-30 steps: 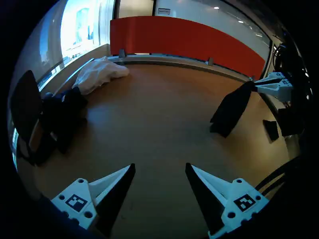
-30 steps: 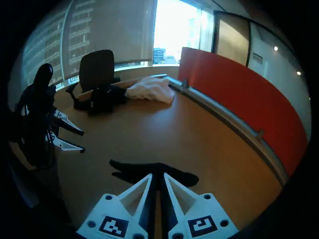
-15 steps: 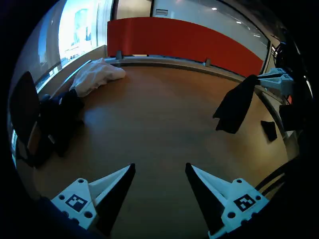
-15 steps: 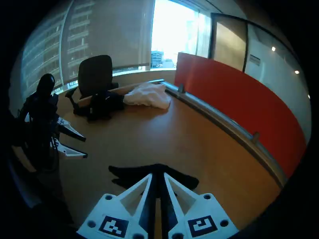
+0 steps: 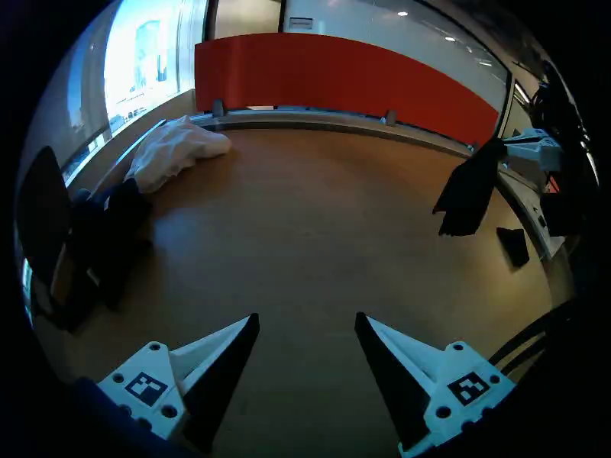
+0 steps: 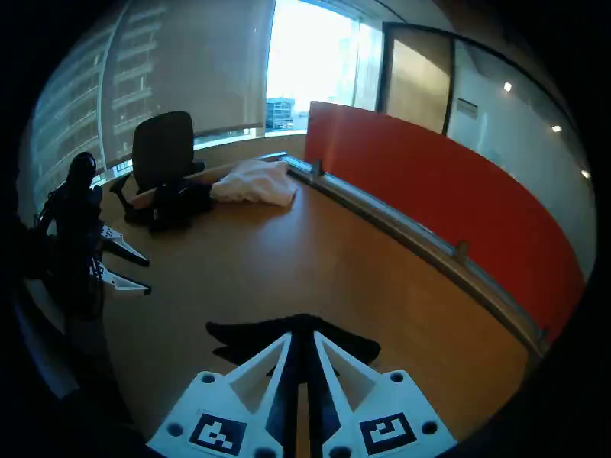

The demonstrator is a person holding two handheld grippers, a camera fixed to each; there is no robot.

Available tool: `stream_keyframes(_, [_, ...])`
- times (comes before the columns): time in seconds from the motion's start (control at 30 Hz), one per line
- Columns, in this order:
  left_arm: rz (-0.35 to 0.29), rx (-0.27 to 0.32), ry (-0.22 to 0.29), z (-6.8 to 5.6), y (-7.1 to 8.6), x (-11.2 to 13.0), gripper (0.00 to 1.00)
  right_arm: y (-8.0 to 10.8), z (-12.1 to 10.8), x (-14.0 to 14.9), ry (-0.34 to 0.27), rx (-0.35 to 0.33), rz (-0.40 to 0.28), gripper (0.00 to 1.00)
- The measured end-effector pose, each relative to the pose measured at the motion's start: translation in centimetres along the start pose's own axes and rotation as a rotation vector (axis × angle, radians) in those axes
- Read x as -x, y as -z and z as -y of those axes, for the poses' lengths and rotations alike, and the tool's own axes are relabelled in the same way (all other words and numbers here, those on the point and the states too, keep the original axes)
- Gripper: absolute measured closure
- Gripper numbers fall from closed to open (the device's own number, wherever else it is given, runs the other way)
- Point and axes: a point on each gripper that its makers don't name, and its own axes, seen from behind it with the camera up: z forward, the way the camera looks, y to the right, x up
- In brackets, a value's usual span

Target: Fold towel

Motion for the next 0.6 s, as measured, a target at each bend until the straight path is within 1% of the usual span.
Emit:
stream_keyframes(0.37, [0.009, 0.004, -0.016, -0.7, -0.5, -0.2, 0.07, 3.7, -6.3, 3.6, -0.071, 0.089, 0.013, 0.95])
stream_keyframes(0.6, [0.015, 0.003, -0.029, -1.1, -0.8, -0.5, 0.07, 6.1, -9.8, 6.0, -0.089, 0.147, 0.035, 0.95])
